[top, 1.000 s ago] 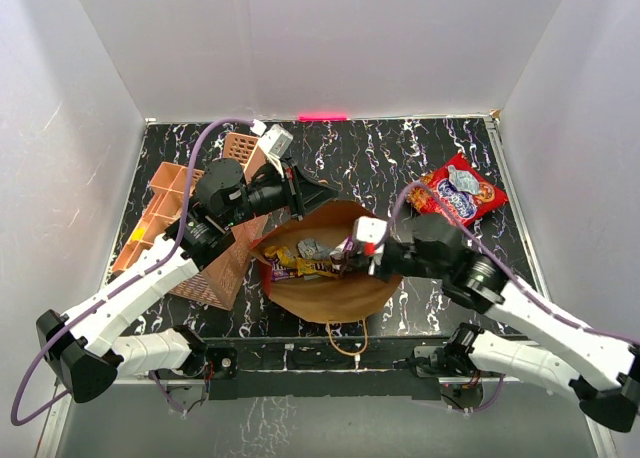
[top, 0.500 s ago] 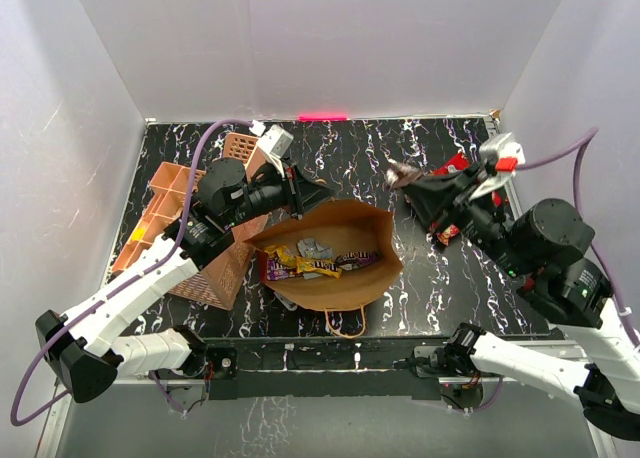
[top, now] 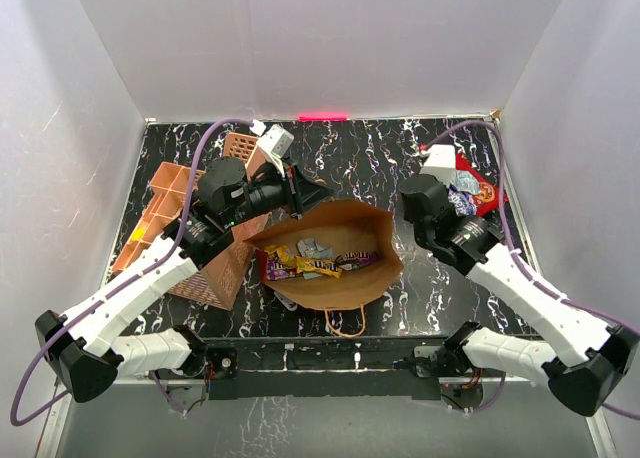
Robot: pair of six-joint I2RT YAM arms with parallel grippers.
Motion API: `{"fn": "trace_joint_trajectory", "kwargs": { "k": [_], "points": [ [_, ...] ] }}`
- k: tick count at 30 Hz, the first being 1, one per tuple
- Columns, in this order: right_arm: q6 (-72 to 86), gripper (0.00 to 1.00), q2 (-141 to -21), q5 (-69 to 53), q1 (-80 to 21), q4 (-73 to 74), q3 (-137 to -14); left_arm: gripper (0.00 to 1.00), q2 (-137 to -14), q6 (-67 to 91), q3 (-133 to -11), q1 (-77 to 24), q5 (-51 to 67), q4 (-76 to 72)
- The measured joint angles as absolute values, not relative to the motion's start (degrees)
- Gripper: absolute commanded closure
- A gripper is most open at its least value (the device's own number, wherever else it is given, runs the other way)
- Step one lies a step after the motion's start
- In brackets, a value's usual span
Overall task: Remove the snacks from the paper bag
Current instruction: Place the snack at the center of the board.
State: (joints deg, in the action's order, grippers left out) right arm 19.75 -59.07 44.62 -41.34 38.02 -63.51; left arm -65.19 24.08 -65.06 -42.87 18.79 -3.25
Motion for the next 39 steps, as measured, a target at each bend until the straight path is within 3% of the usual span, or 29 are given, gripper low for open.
{"fn": "trace_joint_trajectory", "kwargs": {
  "k": [13, 22, 24, 28, 31, 39],
  "points": [
    [42.5, 0.93, -49.56, 0.4, 1.54, 26.83, -36.93, 1.0, -64.64, 24.05, -65.06, -42.87, 20.23, -4.12],
    [48.88, 0.92, -54.24, -16.56, 23.24, 21.58, -27.77, 1.0, -64.18, 23.59, -65.06, -42.87, 20.82, -4.23],
    [50.54, 0.83, -56.18, -19.07, 25.08, 20.16, -26.5, 1.0, -63.94, 23.59, -65.06, -42.87, 20.86, -4.23],
    [52.1, 0.5, -58.26, -19.81, 28.99, 18.92, -25.19, 1.0, -63.57, 23.64, -65.06, -42.87, 21.12, -4.25],
    [50.89, 0.34, -58.48, -17.52, 30.59, 18.74, -25.23, 1.0, -63.4, 23.81, -65.06, -42.87, 21.58, -4.25],
    [40.36, 0.28, -55.51, -10.63, 28.91, 25.04, -34.3, 1.0, -63.33, 23.57, -65.04, -42.87, 23.07, -4.32]
  ]
}}
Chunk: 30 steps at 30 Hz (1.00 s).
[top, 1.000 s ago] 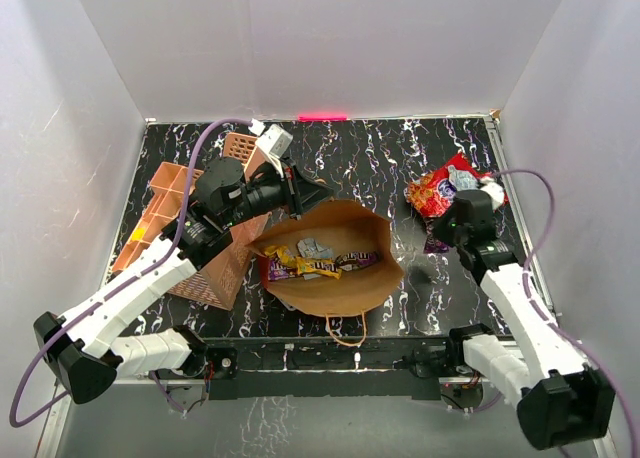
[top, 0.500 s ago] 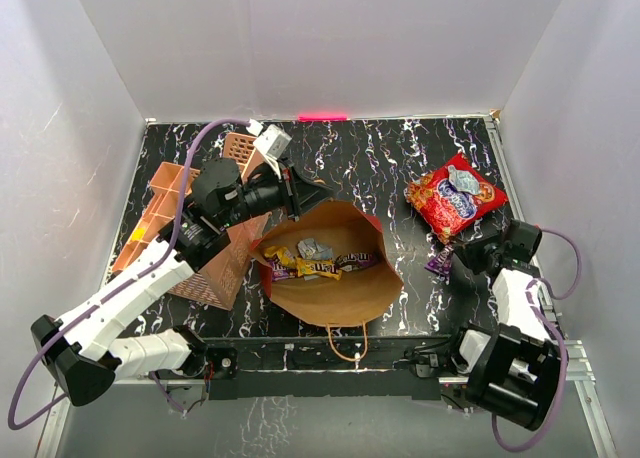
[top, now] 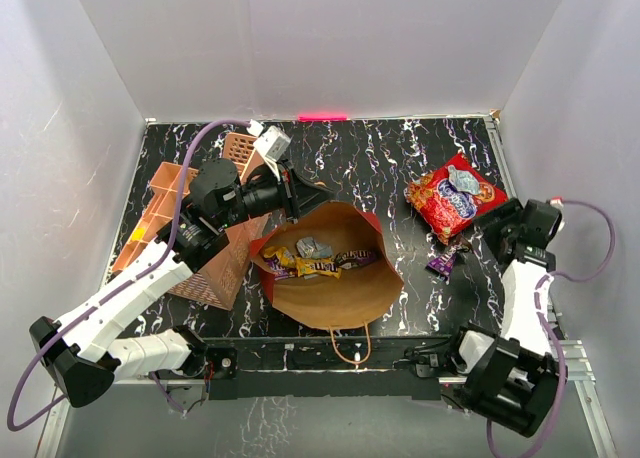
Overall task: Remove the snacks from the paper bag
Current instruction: Place the snack at the center of the board, then take out the snack from the paper bag.
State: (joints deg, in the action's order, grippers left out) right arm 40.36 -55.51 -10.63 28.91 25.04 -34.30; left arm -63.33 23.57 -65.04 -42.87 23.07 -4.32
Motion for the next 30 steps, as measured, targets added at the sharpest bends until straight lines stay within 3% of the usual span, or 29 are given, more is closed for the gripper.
{"fn": "trace_joint_trajectory", "kwargs": {
  "k": [7, 17, 22, 30],
  "points": [
    [30.7, 0.27, -50.46, -12.34, 17.58, 26.46, -43.51, 1.0, -63.33, 20.86, -65.04, -42.87, 23.11, -4.58],
    [19.84, 0.25, -45.69, -33.56, -2.76, 23.0, -46.15, 1.0, -60.45, 16.93, -61.6, -42.87, 22.9, -6.48],
    [15.55, 0.26, -48.21, -35.16, -7.77, 23.99, -50.59, 1.0, -61.32, 14.44, -62.52, -42.89, 20.53, -6.17],
    [12.47, 0.29, -52.16, -36.16, -9.17, 29.65, -62.98, 1.0, -70.91, 4.32, -75.31, -42.89, 18.44, -1.85]
  ]
}}
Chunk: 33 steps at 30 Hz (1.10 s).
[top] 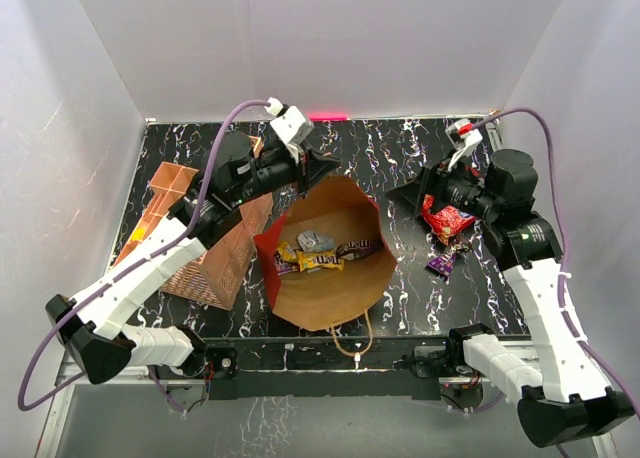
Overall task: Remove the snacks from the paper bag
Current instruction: Take out the snack from the paper bag.
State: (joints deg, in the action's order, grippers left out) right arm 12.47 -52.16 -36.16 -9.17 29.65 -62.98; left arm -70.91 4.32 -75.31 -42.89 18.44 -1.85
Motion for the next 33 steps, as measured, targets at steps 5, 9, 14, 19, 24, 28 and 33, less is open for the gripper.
{"fn": "trace_joint_trajectory", "kwargs": {
  "k": [5, 9, 14, 19, 24, 28, 33],
  "points": [
    [8.45, 0.31, -51.59, -38.92, -12.75, 30.22, -68.73, 1.0, -75.88, -1.74, -81.76, -42.89, 18.92, 0.14],
    [5.06, 0.33, -50.26, -42.24, -17.43, 31.27, -68.12, 1.0, -78.11, -4.91, -84.07, -42.89, 21.34, 1.76],
    [-0.3, 0.38, -44.84, -44.84, -22.13, 31.55, -60.03, 1.0, -79.09, -3.84, -82.76, -42.89, 27.24, 1.43],
    [-9.15, 0.45, -39.59, -40.77, -28.67, 34.37, -51.46, 1.0, -79.11, 1.8, -76.79, -42.94, 33.45, -2.7],
    [-18.63, 0.53, -40.1, -34.09, -35.07, 36.21, -47.88, 1.0, -79.2, 9.39, -72.42, -43.05, 38.98, -9.04],
    [-26.74, 0.58, -42.87, -32.4, -37.47, 36.88, -46.57, 1.0, -79.2, 15.2, -70.7, -43.35, 42.11, -14.83],
    [-33.3, 0.64, -45.19, -30.33, -38.35, 38.13, -45.89, 1.0, -79.13, 18.61, -69.91, -44.31, 43.64, -17.65]
  ]
}}
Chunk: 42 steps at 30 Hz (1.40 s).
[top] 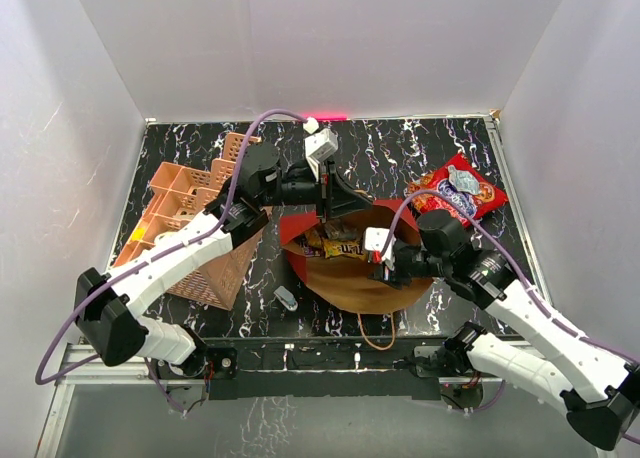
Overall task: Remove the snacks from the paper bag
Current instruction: Take out the snack from the paper bag.
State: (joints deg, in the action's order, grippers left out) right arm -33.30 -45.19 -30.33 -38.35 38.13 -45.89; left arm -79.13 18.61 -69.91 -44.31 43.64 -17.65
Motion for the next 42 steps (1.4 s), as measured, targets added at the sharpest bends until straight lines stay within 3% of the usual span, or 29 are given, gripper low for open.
{"fn": "trace_joint_trajectory", "kwargs": {
  "k": [6, 10, 19, 27, 35, 42],
  "points": [
    [-37.28, 0.76, -46.74, -29.3, -40.27, 36.97, -43.94, 1.0, -78.89, 13.82, -71.83, -44.75, 40.69, -13.43],
    [-37.6, 0.79, -50.63, -27.05, -43.09, 33.85, -41.91, 1.0, -78.89, 8.32, -75.7, -44.75, 37.23, -10.11],
    [-35.33, 0.79, -60.34, -20.86, -50.96, 20.95, -37.5, 1.0, -80.16, -0.25, -82.15, -44.75, 34.54, -4.97],
    [-31.59, 0.81, -68.49, -14.68, -51.11, 1.69, -31.99, 1.0, -81.25, -2.98, -81.56, -44.75, 36.21, -4.29],
    [-30.17, 0.81, -78.04, -13.26, -51.66, -11.73, -31.9, 1.0, -79.79, -2.33, -73.12, -44.77, 40.42, -7.29],
    [-27.68, 0.81, -88.18, -7.18, -51.68, -27.97, -32.77, 1.0, -81.06, -2.94, -78.83, -44.77, 41.25, -5.13]
  ]
}}
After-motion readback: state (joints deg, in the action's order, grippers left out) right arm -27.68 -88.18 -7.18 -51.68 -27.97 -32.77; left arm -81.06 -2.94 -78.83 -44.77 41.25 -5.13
